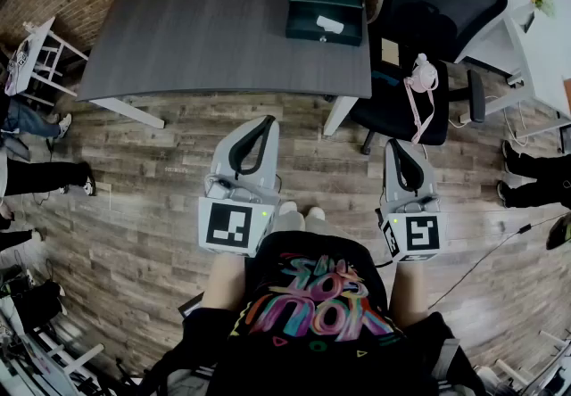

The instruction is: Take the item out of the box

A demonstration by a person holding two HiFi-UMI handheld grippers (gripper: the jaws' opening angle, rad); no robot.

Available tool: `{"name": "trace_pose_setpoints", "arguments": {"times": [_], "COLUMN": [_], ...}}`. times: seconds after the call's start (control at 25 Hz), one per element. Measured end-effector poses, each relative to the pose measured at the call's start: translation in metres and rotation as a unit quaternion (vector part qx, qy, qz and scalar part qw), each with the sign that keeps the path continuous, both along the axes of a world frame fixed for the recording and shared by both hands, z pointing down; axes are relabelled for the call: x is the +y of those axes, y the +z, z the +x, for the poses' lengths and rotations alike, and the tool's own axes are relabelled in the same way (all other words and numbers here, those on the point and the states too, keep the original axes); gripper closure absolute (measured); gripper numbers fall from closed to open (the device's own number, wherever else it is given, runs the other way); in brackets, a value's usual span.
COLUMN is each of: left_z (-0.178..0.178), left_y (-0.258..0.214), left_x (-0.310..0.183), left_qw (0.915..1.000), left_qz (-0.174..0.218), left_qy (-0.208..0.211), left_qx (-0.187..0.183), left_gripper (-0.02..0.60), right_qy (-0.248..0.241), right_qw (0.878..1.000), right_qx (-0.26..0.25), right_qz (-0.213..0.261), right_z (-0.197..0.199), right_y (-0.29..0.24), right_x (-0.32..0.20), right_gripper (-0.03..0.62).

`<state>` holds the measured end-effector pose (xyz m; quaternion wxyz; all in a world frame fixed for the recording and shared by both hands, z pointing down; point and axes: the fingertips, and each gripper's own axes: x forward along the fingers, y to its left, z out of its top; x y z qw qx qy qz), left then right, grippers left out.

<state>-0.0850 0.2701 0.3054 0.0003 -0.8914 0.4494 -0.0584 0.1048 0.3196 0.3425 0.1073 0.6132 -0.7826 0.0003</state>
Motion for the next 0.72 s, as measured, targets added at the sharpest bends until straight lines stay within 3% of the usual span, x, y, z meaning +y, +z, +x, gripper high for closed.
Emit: {"name": "trace_pose_setpoints", "arguments": {"times": [0.72], "left_z": [0.007], "left_y": [0.003], "left_x": [0.028], "left_qw": [0.9989], "left_qz": [0.007], "left_qy": [-0.045], "left_qx": [-0.007], "left_gripper": [0.581], "right_qy": [-0.025], "right_qw": [1.0], "right_qx": [-0.009], "right_qz": [0.011], "right_z": [0.027], "right_y": [0.002], "right_x": [0.018], "right_gripper": [0.593]}}
